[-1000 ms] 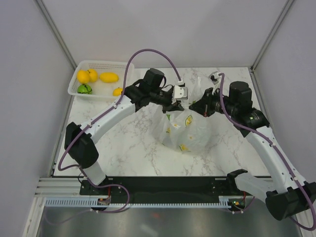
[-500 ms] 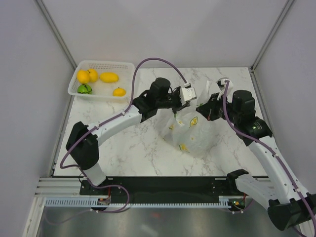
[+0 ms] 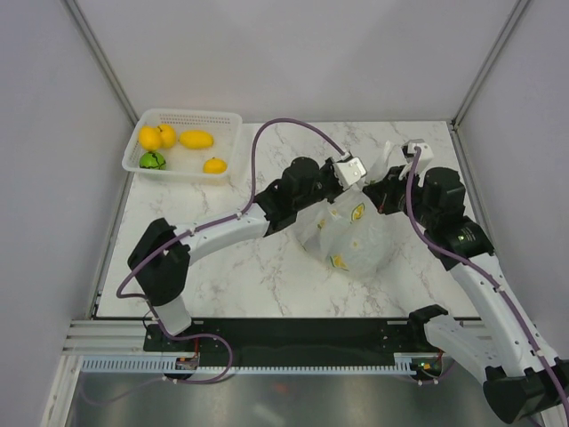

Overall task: Place the fake fruits into the plastic bag and tie a complex knot
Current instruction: Tie the plastic bag at the center of the board.

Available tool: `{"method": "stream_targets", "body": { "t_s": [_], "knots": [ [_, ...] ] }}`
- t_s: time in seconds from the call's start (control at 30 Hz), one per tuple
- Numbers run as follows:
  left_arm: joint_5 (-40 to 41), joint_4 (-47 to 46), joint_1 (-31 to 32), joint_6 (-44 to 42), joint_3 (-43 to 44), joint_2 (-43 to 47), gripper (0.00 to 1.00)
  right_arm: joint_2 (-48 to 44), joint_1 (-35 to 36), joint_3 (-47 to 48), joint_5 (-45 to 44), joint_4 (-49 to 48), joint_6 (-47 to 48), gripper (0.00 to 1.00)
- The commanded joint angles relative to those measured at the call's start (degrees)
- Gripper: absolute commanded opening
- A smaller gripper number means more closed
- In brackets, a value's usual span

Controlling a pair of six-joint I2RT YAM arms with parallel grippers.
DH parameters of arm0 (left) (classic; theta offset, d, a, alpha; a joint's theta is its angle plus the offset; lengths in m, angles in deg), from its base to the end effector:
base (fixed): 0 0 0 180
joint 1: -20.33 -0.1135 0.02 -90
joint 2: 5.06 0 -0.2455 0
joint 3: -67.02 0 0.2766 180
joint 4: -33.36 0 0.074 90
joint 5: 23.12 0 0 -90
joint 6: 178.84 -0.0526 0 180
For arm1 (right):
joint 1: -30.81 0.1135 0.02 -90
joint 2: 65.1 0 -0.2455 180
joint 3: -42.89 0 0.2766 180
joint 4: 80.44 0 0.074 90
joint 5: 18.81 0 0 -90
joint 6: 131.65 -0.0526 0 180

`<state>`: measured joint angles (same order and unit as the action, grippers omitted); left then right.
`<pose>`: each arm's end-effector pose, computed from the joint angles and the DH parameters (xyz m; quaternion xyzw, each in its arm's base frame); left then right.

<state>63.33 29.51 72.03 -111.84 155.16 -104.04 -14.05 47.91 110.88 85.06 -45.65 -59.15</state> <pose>0.2798 -0.3595 0.2886 0.4704 0.5826 -0.1866 0.6360 0.2346 0.0854 0.3467 -0.0683 0.8026 0.2670 0.5291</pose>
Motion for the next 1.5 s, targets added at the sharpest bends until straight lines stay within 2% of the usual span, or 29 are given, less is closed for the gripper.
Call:
{"method": "stream_targets", "body": {
  "t_s": [0.0,0.07,0.27,0.4,0.67,0.93,1.07,1.2,1.37,1.47],
  "knots": [
    [8.8,-4.1,-1.6,1.1,3.5,-1.3,0.07,-1.7,0.0,-1.8,-2.5,-0.5,0.9,0.00],
    [8.7,-2.9,-1.5,0.9,5.0,-1.7,0.02,-1.6,0.0,-2.6,-2.8,-2.4,0.4,0.00],
    [13.9,-2.2,-1.7,-3.3,7.0,-1.0,0.02,2.9,0.4,0.9,-1.1,-5.8,-0.5,0.00],
    [18.4,1.7,-1.7,-5.5,8.3,0.6,0.03,5.9,1.5,4.2,-0.1,-6.8,-0.7,0.00],
    [21.7,2.6,-3.1,0.1,6.4,1.8,0.05,10.7,1.7,4.9,1.6,-9.3,3.0,0.00],
    [18.9,1.5,-4.1,1.7,7.1,0.8,0.25,11.9,1.8,3.5,0.7,-13.2,3.2,0.00],
    [14.7,3.4,-4.2,3.0,7.0,2.8,0.43,12.4,1.8,4.3,1.7,-12.8,4.1,0.00],
    [13.6,13.8,-4.2,9.0,12.4,3.8,0.47,12.7,1.6,4.1,3.1,-12.7,4.8,0.00],
    [10.2,14.4,-4.2,11.1,10.8,6.7,0.54,13.6,1.6,4.2,2.5,-12.7,4.1,0.00],
    [7.6,16.0,-4.2,10.9,9.6,8.1,0.55,14.0,1.4,4.5,2.1,-12.7,4.0,0.00]
  ]
}}
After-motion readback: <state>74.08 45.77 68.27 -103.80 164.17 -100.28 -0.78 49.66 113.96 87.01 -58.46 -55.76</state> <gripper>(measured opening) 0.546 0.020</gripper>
